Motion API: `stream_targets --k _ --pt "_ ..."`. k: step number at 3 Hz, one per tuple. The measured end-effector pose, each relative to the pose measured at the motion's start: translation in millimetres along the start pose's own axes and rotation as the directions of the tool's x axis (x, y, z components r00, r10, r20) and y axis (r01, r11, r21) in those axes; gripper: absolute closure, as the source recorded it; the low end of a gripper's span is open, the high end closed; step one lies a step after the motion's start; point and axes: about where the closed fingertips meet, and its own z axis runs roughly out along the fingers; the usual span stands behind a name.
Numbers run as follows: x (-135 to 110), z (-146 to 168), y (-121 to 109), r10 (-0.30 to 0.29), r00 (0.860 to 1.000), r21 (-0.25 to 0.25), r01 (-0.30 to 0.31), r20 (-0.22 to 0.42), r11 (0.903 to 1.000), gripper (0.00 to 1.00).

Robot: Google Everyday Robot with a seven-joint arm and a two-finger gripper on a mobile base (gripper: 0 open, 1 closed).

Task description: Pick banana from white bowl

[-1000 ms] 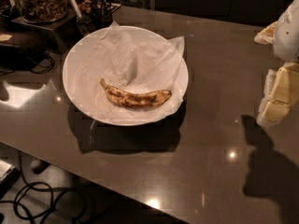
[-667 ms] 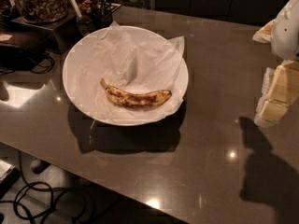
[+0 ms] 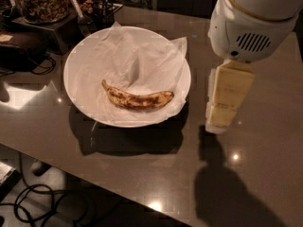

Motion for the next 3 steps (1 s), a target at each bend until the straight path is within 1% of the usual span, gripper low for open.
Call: stream_targets --k 1,2,3 --pt "-6 -6 1 -0.005 1.0 0.021 0.005 0.011 0.9998 0.0" --pt "-49 3 -5 -0.04 0.999 0.023 0.039 0.024 0.999 0.0" --pt "-86 25 -14 -0.086 0.996 -0.013 0.086 -0.007 0.9962 0.0"
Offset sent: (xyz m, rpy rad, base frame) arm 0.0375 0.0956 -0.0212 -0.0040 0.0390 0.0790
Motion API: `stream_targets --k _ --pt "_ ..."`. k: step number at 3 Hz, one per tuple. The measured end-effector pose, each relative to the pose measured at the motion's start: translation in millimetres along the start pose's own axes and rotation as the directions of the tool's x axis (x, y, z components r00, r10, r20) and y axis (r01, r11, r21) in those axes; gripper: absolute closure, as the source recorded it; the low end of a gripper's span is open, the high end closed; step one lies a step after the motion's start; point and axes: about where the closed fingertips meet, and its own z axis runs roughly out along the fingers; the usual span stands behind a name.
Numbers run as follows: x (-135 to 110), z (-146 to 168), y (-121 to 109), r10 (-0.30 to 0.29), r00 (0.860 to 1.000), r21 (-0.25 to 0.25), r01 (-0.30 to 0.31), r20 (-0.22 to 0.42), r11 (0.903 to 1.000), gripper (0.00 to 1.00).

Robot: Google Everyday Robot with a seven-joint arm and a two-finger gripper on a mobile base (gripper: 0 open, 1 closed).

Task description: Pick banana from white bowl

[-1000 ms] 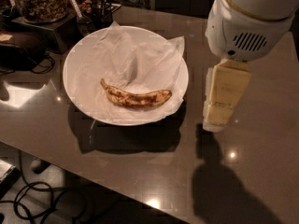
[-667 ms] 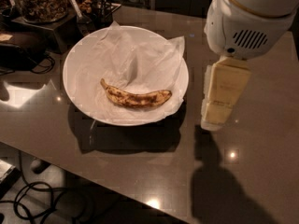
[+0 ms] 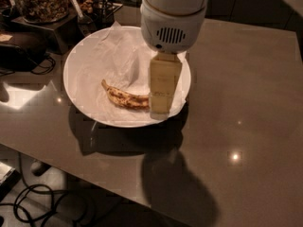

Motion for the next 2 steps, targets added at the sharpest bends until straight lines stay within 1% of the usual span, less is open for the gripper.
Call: stream_targets --k 1,2 --pt "-11.6 -0.7 -3.3 -0.015 1.0 0.014 0.015 0.014 0.9998 0.0" --pt "-17.8 2.4 -10.3 0.018 0.998 0.016 -0.019 0.058 0.9997 0.0"
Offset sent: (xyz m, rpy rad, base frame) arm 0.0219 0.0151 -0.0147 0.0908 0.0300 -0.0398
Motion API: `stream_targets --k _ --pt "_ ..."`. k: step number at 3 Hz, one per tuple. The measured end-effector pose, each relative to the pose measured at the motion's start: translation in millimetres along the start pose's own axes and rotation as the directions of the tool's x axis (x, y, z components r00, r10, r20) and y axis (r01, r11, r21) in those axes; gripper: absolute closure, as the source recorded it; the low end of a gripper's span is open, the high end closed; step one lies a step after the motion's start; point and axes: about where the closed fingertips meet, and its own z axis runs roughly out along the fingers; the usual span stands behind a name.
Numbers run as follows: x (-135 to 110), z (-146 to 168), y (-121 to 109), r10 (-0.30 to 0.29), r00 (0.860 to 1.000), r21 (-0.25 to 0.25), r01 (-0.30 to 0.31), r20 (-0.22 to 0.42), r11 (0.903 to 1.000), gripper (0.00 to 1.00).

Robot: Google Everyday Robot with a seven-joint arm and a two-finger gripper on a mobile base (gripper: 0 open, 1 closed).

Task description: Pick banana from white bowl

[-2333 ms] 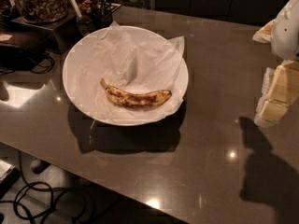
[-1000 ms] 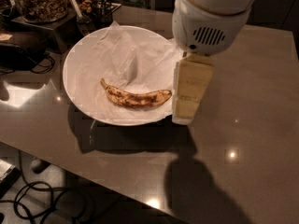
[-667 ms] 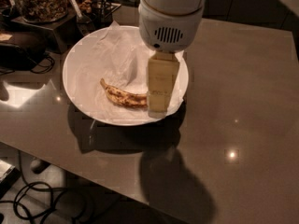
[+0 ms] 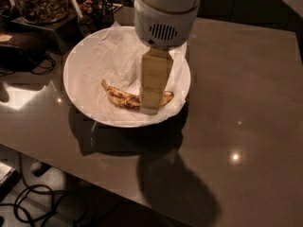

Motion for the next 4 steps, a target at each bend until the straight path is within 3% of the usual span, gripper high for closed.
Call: stream_targets --k 1,2,3,4 --pt "-15 16 -21 0.051 0.998 -0.026 -0.05 0.028 0.9984 0.0" --pt "-26 42 -38 0.09 0.995 -0.083 -0.087 0.034 0.9927 0.0" --pt "-31 67 -43 0.122 0.992 -0.14 -0.118 0.022 0.9832 0.19" --pt "-27 87 -38 0.156 0.988 -0.174 -0.154 0.003 0.9727 0.26"
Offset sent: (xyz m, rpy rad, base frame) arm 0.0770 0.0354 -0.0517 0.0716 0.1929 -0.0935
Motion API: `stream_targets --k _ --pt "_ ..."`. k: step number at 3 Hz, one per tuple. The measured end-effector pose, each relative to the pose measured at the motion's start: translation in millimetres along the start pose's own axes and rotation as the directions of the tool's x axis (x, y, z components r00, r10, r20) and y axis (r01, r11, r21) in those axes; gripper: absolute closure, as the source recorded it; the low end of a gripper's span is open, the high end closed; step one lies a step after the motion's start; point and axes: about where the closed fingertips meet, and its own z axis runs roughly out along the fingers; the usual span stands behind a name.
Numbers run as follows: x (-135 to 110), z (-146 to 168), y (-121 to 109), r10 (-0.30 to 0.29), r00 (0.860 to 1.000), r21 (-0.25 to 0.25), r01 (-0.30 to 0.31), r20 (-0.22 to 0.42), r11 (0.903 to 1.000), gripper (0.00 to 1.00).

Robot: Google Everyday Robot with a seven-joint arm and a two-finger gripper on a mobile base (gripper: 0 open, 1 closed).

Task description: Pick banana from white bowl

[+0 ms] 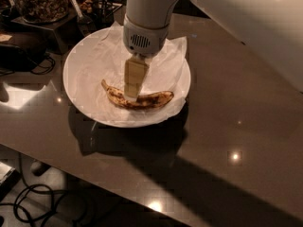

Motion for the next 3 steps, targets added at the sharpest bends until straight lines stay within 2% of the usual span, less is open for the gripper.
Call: stream_targets --k 1,3 --pt "6 19 3 0.027 0.999 -0.012 -0.027 -0.029 0.9996 0.35" --pt "10 42 -2 0.042 0.996 -0.008 -0.042 -0.084 0.9991 0.5"
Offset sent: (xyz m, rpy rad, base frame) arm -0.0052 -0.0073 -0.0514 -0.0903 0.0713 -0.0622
